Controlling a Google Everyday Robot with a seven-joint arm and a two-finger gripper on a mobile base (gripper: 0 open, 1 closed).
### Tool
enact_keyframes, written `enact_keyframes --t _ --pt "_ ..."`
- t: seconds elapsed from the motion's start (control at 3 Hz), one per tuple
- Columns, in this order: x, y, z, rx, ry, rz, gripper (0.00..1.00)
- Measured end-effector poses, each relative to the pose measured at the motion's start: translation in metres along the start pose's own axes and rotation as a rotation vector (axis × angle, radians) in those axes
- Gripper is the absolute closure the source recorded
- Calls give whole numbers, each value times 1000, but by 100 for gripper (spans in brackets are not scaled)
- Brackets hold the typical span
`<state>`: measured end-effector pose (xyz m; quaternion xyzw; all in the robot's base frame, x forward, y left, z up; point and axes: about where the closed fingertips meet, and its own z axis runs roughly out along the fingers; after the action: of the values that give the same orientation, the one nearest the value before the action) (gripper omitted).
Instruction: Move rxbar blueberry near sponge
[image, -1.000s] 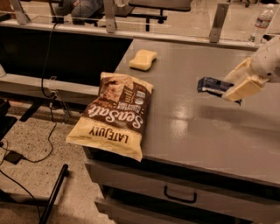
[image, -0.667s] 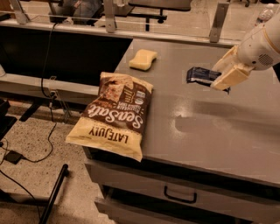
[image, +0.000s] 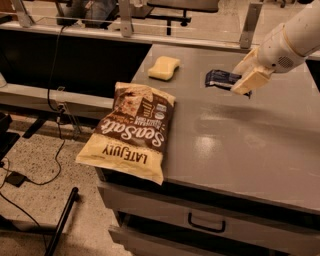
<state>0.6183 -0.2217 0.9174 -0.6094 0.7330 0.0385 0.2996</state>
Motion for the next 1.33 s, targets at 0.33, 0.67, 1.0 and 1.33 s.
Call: enact_keyframes --t 0.33,0.67,1.0,1.33 --pt "-9 -33 20 46 -36 -24 100" --pt "-31 -67 39 108 -100 -64 100" --pt "-45 -83 48 137 -126 -79 100" --pt "-51 -98 62 162 -154 -48 100"
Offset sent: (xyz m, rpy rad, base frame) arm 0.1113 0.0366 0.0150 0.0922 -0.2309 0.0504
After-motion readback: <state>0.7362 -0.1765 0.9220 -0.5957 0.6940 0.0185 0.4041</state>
